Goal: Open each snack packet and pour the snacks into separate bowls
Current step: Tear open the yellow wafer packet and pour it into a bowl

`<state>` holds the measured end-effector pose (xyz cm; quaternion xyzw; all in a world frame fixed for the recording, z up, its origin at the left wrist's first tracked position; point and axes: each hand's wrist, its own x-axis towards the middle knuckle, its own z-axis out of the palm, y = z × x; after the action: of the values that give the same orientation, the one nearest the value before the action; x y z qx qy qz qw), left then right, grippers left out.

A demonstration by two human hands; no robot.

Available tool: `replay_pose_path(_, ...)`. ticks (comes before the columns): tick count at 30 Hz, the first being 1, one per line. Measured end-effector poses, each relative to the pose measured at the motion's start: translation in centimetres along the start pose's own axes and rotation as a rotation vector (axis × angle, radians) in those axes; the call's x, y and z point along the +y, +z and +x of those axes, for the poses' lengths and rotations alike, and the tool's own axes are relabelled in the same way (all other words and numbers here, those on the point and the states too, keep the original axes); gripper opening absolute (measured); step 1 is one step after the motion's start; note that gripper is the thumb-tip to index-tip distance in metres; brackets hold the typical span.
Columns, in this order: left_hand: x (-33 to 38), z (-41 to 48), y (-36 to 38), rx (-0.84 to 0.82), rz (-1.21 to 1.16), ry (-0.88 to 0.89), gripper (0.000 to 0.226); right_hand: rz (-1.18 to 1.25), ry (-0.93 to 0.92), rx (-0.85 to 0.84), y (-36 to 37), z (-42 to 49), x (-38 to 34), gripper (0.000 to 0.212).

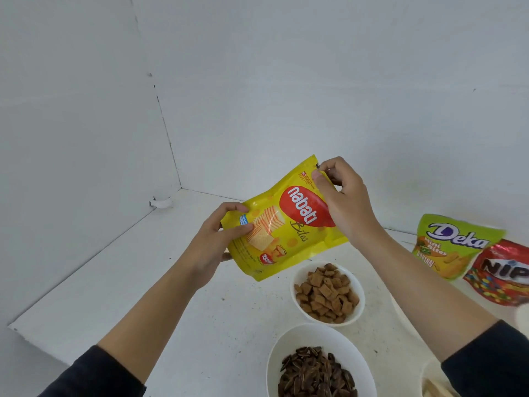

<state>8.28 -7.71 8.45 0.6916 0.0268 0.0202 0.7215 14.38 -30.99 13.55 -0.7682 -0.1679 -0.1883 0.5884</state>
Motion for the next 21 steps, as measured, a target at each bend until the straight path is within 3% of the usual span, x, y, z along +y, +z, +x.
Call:
replay_pose_path(6,0.5,1.7,3.3,-0.092,0.044,0.061,0.032,0.072,0.089,-0.064,-5.3,-1.5,1.7,0.033)
replay_pose_path(21,0.6,5.3,14.5,-0.190,0.005,0.107,0.037,0.168,0.190,-0.067,-17.2,-3.7,7.2,0.013)
